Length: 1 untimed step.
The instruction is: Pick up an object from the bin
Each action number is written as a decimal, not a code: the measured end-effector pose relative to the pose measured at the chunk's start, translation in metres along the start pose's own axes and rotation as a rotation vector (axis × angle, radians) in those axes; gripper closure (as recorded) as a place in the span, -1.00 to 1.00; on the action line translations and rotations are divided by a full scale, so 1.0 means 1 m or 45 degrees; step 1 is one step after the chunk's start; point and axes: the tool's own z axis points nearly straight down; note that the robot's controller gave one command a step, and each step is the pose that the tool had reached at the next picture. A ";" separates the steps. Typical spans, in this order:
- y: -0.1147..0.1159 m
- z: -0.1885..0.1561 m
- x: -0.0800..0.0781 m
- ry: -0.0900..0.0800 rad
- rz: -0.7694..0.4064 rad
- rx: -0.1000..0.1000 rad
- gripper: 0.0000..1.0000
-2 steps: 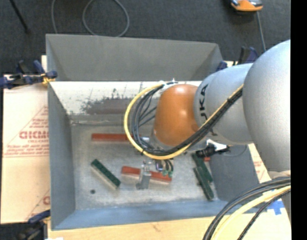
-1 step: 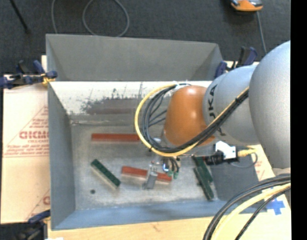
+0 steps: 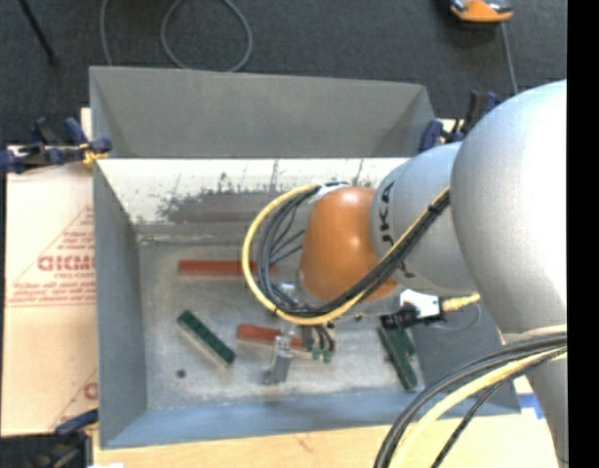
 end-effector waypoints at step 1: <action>-0.001 0.000 -0.001 -0.001 0.004 -0.002 -1.00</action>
Offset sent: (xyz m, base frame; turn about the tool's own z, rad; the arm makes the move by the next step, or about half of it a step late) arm 0.0000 0.0000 0.0000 0.0000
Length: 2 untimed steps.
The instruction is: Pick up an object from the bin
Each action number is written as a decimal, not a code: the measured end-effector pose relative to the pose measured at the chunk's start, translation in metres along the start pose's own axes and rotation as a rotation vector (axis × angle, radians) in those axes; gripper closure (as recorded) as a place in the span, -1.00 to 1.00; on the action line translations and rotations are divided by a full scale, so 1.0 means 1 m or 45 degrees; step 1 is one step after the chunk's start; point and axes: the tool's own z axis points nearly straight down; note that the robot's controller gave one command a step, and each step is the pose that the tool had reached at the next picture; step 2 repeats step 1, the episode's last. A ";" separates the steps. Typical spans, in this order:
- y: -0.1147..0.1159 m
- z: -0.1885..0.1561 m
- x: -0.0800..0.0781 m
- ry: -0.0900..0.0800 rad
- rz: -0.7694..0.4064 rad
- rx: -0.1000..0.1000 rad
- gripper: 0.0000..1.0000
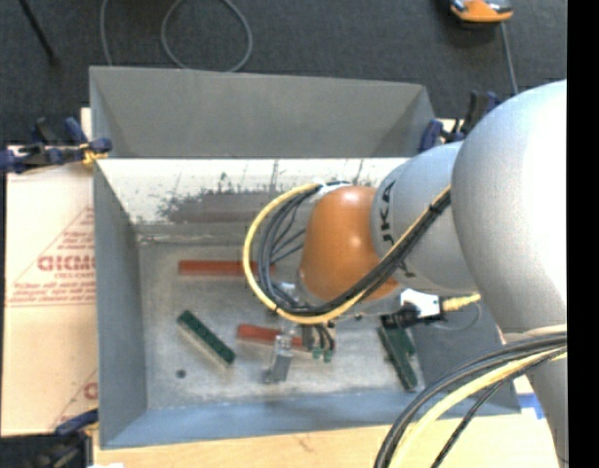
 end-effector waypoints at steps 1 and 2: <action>0.000 -0.001 -0.001 -0.002 0.003 -0.002 1.00; 0.000 -0.001 -0.001 -0.002 0.003 -0.002 1.00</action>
Offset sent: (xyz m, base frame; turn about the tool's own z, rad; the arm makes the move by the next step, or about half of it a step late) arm 0.0000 0.0000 0.0000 0.0000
